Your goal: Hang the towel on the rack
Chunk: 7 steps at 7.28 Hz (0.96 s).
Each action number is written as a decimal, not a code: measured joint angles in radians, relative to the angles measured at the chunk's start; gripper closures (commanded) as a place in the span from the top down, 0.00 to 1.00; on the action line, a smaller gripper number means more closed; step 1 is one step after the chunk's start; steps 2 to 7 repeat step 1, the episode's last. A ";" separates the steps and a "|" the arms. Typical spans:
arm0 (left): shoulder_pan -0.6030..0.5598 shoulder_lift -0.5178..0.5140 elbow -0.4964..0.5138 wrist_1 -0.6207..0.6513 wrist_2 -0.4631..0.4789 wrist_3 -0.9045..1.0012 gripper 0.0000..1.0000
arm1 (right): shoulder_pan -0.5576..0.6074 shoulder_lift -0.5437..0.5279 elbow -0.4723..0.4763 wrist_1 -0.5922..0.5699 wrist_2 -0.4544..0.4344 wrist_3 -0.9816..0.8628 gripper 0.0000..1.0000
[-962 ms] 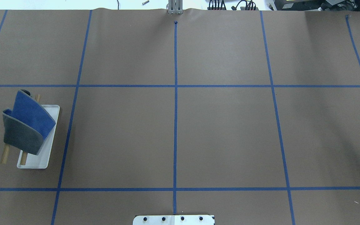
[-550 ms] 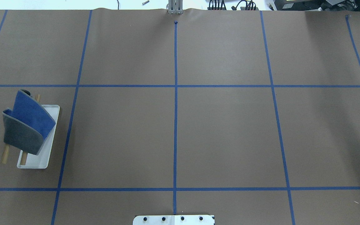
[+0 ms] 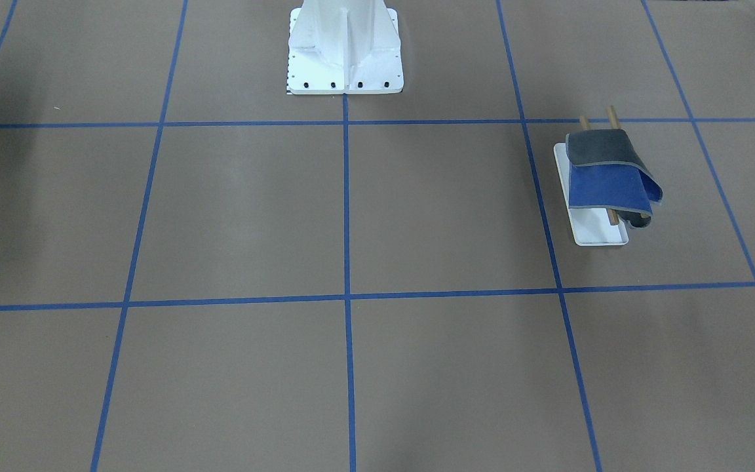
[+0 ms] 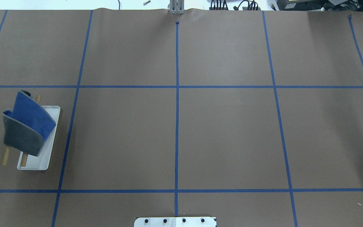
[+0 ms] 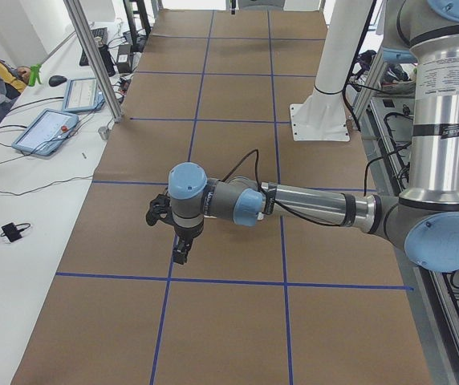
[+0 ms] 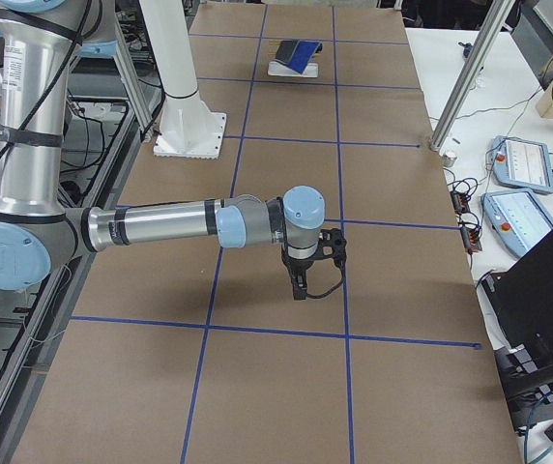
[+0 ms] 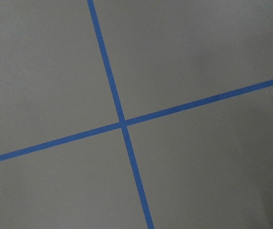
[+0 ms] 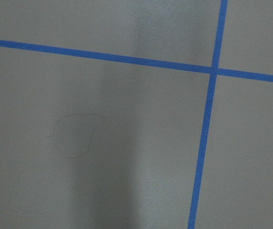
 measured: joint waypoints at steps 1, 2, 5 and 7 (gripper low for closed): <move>-0.001 0.001 -0.004 -0.001 0.000 0.000 0.98 | 0.001 0.000 0.000 0.000 0.005 0.000 1.00; -0.001 0.001 -0.004 -0.001 0.000 0.000 0.98 | 0.001 0.000 0.000 0.000 0.005 0.000 1.00; -0.001 0.001 -0.004 -0.001 0.000 0.000 0.98 | 0.001 0.000 0.000 0.000 0.005 0.000 1.00; -0.001 0.001 -0.004 -0.001 0.000 0.000 0.98 | 0.001 0.000 0.000 0.000 0.005 0.000 1.00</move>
